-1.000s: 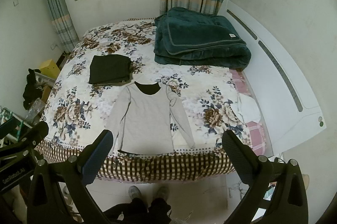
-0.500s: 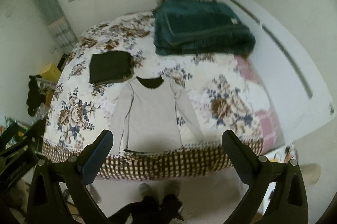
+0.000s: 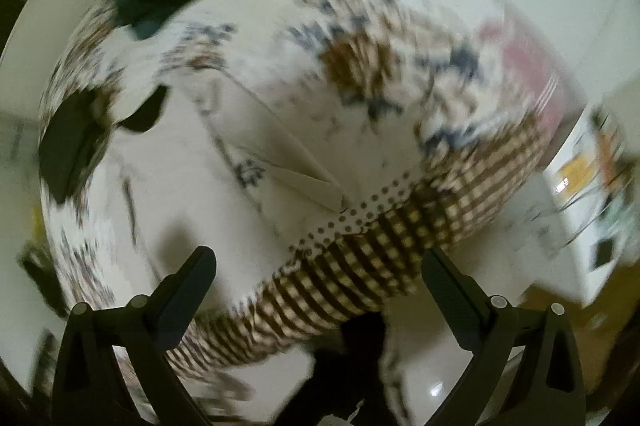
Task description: Fold small clothes
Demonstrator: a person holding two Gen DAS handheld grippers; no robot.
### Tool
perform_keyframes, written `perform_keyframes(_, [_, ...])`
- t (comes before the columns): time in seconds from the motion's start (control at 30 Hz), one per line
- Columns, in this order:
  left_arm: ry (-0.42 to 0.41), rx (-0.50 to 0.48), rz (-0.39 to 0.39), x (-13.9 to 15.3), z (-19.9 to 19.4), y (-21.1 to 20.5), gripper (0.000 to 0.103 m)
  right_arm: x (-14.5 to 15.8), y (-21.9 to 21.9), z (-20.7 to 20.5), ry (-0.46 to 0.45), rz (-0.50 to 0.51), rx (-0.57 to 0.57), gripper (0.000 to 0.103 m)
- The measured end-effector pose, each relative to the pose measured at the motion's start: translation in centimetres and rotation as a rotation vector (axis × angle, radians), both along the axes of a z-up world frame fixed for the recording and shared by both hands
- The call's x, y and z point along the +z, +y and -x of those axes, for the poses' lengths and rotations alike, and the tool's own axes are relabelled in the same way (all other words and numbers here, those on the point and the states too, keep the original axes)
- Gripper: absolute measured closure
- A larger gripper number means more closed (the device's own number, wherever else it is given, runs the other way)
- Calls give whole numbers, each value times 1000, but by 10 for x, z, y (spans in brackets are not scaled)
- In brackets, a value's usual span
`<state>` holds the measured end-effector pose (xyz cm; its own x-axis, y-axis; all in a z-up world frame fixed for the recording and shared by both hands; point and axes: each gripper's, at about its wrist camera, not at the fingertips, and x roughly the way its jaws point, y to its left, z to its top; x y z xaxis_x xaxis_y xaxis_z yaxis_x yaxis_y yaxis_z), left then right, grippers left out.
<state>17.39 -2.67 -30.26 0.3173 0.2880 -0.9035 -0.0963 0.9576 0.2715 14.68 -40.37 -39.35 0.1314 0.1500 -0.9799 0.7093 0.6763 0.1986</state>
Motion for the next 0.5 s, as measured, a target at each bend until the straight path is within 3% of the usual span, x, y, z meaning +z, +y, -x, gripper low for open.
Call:
perform_keyframes(0.13, [78,68,-43,-69,-21,-9,0,-123,-63,6,26,-169,-183,3])
perform_keyframes(0.27, [157,105,-61,-129,-39,-23,0,-212,-81,12,50,-292,-297,15])
perform_keyframes(0.4, [196,105,-65,-167,-55,-42,0,-262,-69,6,58,-352,-335,19])
perform_keyframes(0.5, [204,101,-64,-181,-64,-55,0,-280,-47,-5,73,-373,-313,19])
